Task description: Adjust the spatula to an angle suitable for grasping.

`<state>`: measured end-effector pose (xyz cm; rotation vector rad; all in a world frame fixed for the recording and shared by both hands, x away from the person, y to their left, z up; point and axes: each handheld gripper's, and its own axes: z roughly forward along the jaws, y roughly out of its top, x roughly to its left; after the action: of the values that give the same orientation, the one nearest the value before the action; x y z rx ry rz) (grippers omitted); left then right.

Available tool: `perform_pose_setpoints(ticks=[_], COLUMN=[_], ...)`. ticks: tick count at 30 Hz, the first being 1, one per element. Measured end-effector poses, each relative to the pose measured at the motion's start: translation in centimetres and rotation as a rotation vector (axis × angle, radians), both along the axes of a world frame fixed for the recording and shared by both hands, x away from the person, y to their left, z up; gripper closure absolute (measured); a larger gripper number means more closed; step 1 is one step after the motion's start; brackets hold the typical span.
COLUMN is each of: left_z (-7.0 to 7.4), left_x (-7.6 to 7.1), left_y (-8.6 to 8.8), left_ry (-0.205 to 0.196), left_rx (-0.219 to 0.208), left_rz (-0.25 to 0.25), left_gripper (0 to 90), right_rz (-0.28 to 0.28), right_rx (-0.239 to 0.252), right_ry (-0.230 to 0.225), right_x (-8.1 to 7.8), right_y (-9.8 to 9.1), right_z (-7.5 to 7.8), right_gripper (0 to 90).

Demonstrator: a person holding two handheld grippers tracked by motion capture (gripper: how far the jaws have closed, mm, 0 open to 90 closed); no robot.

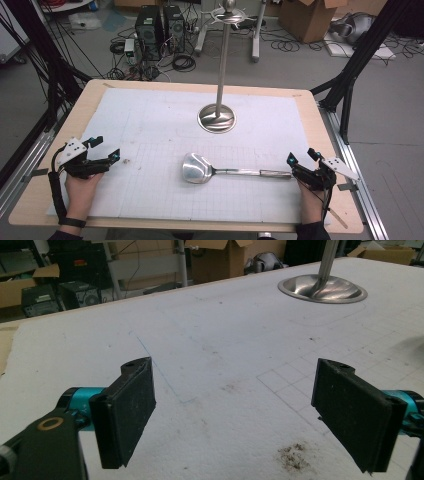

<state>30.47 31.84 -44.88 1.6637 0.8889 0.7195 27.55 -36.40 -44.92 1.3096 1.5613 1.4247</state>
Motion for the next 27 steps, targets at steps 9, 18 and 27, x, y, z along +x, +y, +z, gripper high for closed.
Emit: perform_pose_setpoints(ticks=[9, 18, 27], left_z=[0.0, 0.0, 0.0], left_x=[0.0, 0.0, 0.1], left_y=[0.0, 0.0, 0.0], left_ry=[0.0, 0.001, 0.006], left_rx=[0.004, 0.007, 0.0], left_rz=[-0.003, -0.004, -0.001], left_gripper=[18.1, 18.1, 18.2], right_rz=[0.001, 0.027, 0.085], right_rx=[-0.016, -0.037, -0.065], right_ry=[-0.004, 0.01, 0.004], right_x=[-0.1, -0.1, -1.7], right_y=[0.2, 0.5, 2.1], right_z=[0.0, 0.4, 2.4], right_gripper=[15.4, 19.7, 29.0])
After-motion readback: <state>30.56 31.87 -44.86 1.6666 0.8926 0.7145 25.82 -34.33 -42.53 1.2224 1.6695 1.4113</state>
